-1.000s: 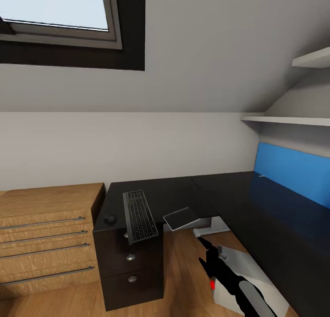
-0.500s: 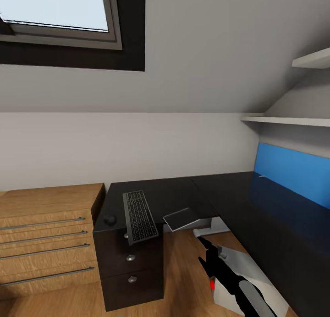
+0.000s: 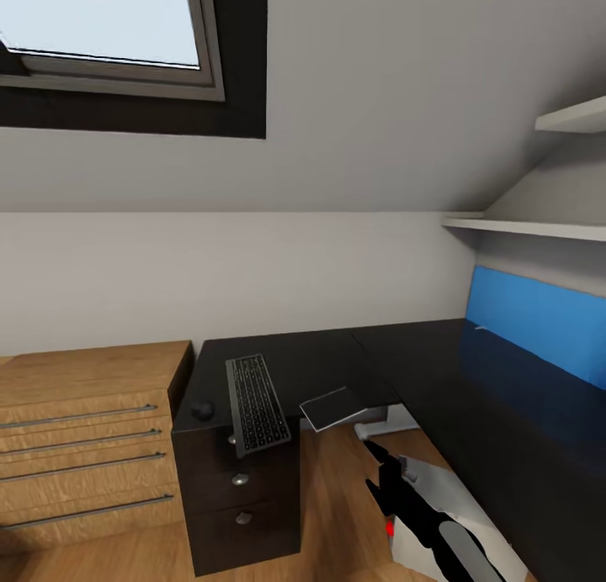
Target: In the bedroom, organize the workspace by keeping the computer under the desk, ensuring the monitor is on the desk, placing the keyboard on the desk next to the monitor, placing the mouse on the desk next to the keyboard, moving the folder from the swivel chair onto the desk next to the mouse, stacking the notebook on top of the folder with the pen on top of the notebook, and positioning the swivel chair next to the desk.
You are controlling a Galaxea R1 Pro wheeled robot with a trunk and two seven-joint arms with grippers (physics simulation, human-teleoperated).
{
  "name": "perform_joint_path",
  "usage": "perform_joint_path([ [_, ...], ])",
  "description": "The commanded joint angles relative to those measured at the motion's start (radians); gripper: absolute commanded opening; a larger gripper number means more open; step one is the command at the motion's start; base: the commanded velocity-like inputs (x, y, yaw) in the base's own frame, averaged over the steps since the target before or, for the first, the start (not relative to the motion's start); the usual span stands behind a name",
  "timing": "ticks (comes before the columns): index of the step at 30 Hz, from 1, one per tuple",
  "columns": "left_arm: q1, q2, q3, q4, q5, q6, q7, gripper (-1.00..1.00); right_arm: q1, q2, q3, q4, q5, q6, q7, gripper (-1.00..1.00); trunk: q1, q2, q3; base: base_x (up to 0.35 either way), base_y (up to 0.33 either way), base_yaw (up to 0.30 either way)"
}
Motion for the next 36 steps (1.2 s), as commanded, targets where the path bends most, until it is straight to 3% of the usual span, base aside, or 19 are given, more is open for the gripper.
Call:
perform_joint_path([
  [1, 0.0, 0.0, -0.003, 0.0, 0.011, 0.001, 0.003, 1.0, 0.0, -0.005, 0.003, 0.04, -0.003, -0.002, 0.003, 1.0, -0.004, 0.007, 0.002, 0.0, 0.0, 0.0],
  [7, 0.0, 0.002, -0.003, 0.001, 0.011, 0.007, 0.003, 1.0, 0.001, -0.025, 0.006, 0.107, 0.038, -0.005, 0.003, 1.0, -0.027, 0.049, 0.021, 0.0, 0.0, 0.0],
  [8, 0.0, 0.006, 0.001, 0.008, 0.012, 0.007, 0.002, 1.0, 0.001, -0.029, 0.007, 0.156, 0.101, -0.009, 0.003, 1.0, -0.031, 0.056, 0.024, 0.0, 0.0, 0.0],
  [13, 0.0, 0.011, 0.003, 0.028, 0.012, 0.007, 0.002, 1.0, 0.001, -0.03, 0.008, 0.194, 0.214, -0.021, 0.003, 1.0, -0.05, 0.091, 0.04, 0.0, 0.0, 0.0],
  [16, 0.0, 0.014, 0.005, 0.067, 0.013, 0.005, 0.001, 1.0, 0.001, -0.028, 0.009, 0.226, 0.395, -0.05, 0.002, 1.0, -0.061, 0.112, 0.049, 0.0, 0.0, 0.0],
  [19, 0.0, 0.014, 0.006, 0.095, 0.013, 0.003, 0.002, 1.0, 0.001, -0.026, 0.009, 0.253, 0.446, -0.073, 0.001, 1.0, -0.073, 0.133, 0.059, 0.0, 0.0, 0.0],
  [20, 0.0, 0.011, 0.006, 0.138, 0.012, 0.0, 0.002, 1.0, 0.001, -0.027, 0.009, 0.289, 0.511, -0.148, 0.001, 1.0, -0.077, 0.14, 0.062, 0.0, 0.0, 0.0],
  [22, 0.0, 0.01, 0.006, 0.149, 0.011, 0.0, 0.002, 1.0, 0.001, -0.026, 0.009, 0.297, 0.531, -0.186, 0.002, 1.0, -0.084, 0.154, 0.068, 0.0, 0.0, 0.0],
  [23, 0.0, 0.009, 0.009, 0.167, 0.012, -0.001, 0.003, 1.0, 0.001, -0.024, 0.008, 0.382, 0.574, -0.411, -0.001, 1.0, -0.088, 0.161, 0.071, 0.0, 0.0, 0.0],
  [28, 0.0, 0.009, 0.011, 0.169, 0.012, -0.001, 0.003, 1.0, 0.001, -0.02, 0.008, 0.425, 0.577, -0.586, -0.001, 1.0, -0.107, 0.196, 0.087, 0.0, 0.0, 0.0],
  [29, 0.0, 0.009, 0.011, 0.169, 0.012, -0.001, 0.002, 1.0, 0.001, -0.015, 0.008, 0.44, 0.577, -0.651, -0.001, 1.0, -0.111, 0.203, 0.09, 0.0, 0.0, 0.0],
  [33, 0.0, 0.008, 0.009, 0.169, 0.01, -0.002, 0.002, 1.0, 0.001, 0.008, 0.009, 0.481, 0.579, -0.767, -0.001, 1.0, -0.127, 0.231, 0.103, -0.008, 0.0, 0.0],
  [36, 0.0, 0.008, 0.008, 0.169, 0.01, -0.003, 0.002, 1.0, 0.001, 0.016, 0.01, 0.499, 0.58, -0.802, -0.001, 1.0, -0.138, 0.252, 0.112, -0.117, -0.027, 0.0],
])
